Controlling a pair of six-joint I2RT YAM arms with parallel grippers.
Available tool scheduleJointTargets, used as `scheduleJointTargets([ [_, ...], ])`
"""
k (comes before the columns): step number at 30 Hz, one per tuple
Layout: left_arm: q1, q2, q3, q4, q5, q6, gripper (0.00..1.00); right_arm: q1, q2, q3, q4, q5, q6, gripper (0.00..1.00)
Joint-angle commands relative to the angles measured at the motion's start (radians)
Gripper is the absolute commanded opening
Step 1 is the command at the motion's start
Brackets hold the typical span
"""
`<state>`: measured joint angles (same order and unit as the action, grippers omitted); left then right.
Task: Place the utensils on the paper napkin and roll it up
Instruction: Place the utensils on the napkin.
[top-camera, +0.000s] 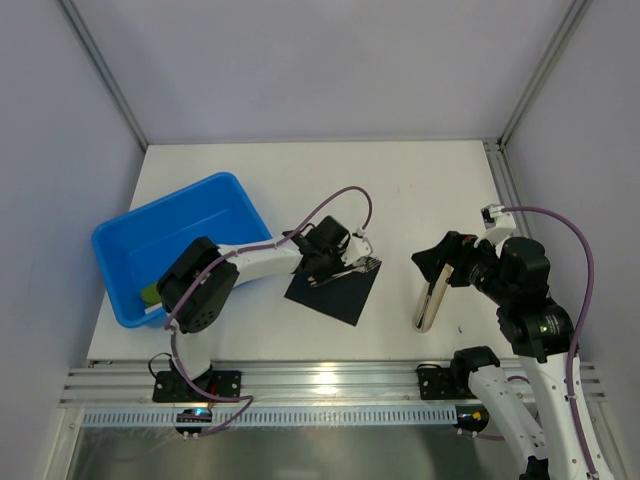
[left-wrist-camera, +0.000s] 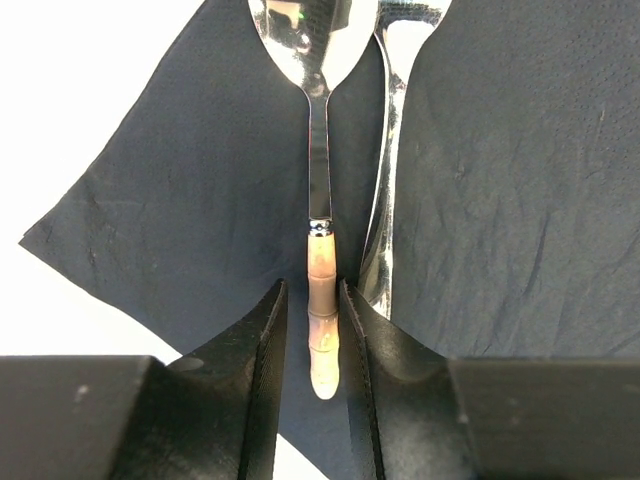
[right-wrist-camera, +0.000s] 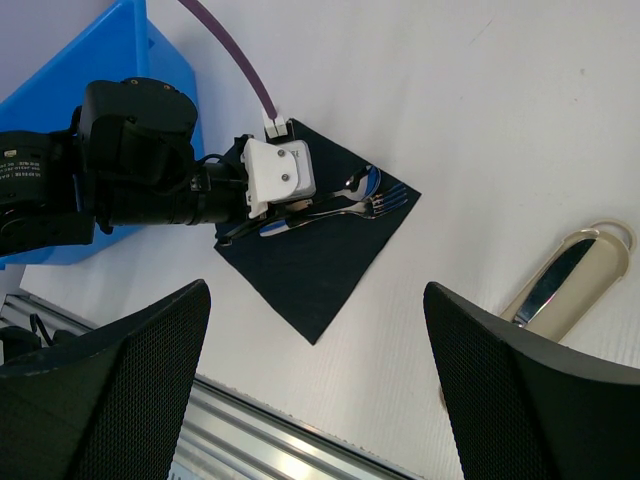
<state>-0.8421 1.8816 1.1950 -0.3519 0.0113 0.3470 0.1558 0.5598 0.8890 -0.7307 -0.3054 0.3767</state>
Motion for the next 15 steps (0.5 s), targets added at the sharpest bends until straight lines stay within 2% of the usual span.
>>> scheduleJointTargets([
  [1,0.003,-0.024,0.018,-0.022,0.009,-0.005,0.29,-0.001,-0.014,0.004,0.025,-0.003,0.005,0.9],
  [6,0.003,-0.038,0.017,-0.024,0.009,-0.011,0.36,-0.002,0.002,0.008,0.013,0.028,0.014,0.9],
  [10,0.003,-0.067,0.012,-0.021,0.006,-0.017,0.46,-0.001,0.055,0.01,-0.038,0.119,0.037,0.9],
  [12,0.003,-0.078,0.014,-0.024,0.007,-0.022,0.49,-0.001,0.115,0.01,-0.074,0.195,0.063,0.9],
  [15,0.002,-0.107,0.009,-0.027,0.0,-0.023,0.53,-0.001,0.212,0.002,-0.084,0.195,0.085,0.89],
])
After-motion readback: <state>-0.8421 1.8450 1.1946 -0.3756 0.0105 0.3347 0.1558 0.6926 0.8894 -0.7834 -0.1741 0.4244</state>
